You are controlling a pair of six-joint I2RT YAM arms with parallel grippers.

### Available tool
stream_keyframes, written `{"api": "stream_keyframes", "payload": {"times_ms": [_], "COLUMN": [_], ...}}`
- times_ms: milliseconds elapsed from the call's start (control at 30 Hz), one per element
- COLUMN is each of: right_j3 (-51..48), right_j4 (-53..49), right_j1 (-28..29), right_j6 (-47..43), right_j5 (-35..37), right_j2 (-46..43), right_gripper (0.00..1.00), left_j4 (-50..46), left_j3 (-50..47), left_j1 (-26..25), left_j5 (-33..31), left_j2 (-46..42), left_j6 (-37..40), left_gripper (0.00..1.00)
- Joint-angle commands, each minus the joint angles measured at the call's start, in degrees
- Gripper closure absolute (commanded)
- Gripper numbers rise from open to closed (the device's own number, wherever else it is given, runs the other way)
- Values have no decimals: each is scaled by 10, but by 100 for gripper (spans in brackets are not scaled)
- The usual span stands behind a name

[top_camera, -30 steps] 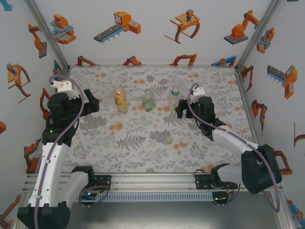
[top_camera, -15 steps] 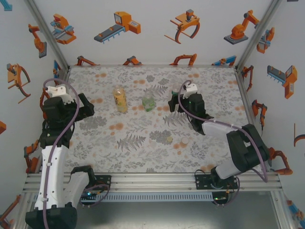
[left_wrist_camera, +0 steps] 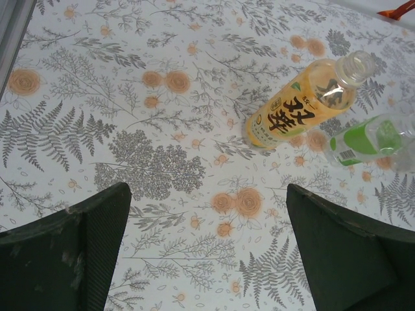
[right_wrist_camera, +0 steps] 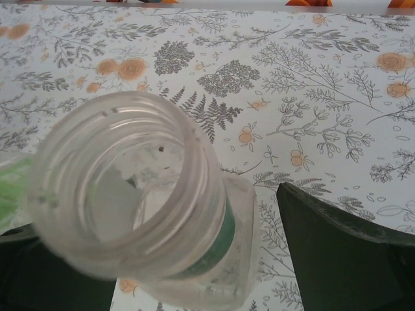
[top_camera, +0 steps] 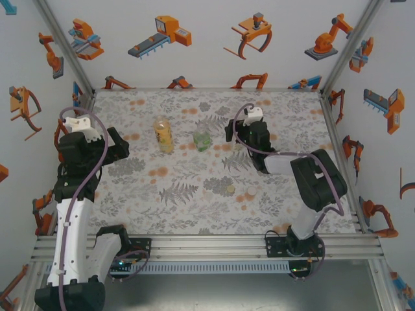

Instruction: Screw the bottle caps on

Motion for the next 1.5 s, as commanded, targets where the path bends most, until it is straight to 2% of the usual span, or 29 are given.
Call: {"api": "stream_keyframes", "payload": {"times_ms": [0,300,600,800,1000,1167,1400,1467], "right_j3": [19,-6,-22,-26,-34,-51,-82,-92], "right_j4": [61,118,127,127,122,78,-3,-36], "right_j1": [5,5,6,7,8,8,8,8], "right_j6": [-7,5,2,3,2,2,-4,-11], "right_j5": [13,8,1,-3,-8,-22,-58,-79], "right_j2": [22,57,54,49,26,-24,-116,-149], "right_gripper": [20,26,36,48,51,52,53,53], "left_j4": [-2,-2,-2,-3,-4,-4,29,74], "left_j3": [-7,-8,-9,-9,-9,-7,-23,-37], "left_j1": [4,4,4,4,3,-14,-46,-57], "left_j5": [11,12,12,16,18,19,88,141], "left_j2": [-5,-5,-3,-2,-1,-2,-7,-13], "left_j6": [9,7,5,4,3,4,-16,-26], "left_gripper": [3,3,3,3,3,3,3,3]}}
